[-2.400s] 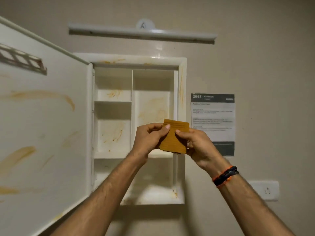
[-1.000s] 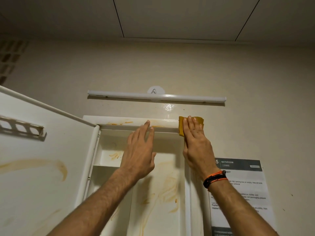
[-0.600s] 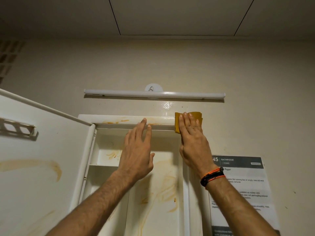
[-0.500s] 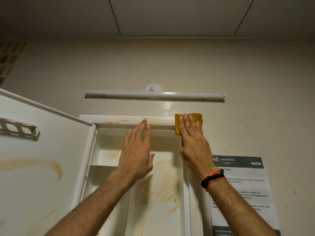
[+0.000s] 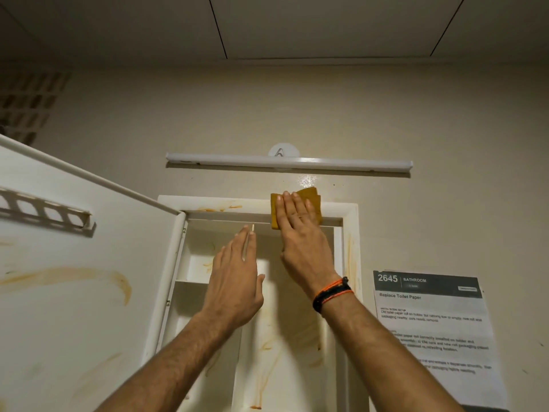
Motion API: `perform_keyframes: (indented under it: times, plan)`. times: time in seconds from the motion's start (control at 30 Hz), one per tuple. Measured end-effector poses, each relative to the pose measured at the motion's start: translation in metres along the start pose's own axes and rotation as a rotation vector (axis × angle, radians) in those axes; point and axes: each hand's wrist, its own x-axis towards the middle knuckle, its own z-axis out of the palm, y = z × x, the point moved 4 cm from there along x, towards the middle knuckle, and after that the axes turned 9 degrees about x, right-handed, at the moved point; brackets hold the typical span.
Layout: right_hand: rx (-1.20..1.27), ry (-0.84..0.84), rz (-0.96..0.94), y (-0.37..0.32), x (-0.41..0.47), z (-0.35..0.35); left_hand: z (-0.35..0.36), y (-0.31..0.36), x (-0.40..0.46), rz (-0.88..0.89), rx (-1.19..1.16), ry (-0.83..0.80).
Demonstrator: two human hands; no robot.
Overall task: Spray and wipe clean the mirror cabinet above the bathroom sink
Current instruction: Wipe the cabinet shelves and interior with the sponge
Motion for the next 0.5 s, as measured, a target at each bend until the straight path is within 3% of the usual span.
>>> perform_keyframes:
  times: [0.23,0.5]
  plan:
    - [-0.001,0.088,0.056,0.035,-0.025,-0.024,0.014,-0.018,-0.011,-0.012,-0.034,-0.057]
    - [-0.016,0.069,0.027,-0.01,-0.002,0.009,0.029,-0.041,-0.03,0.047,-0.038,-0.104]
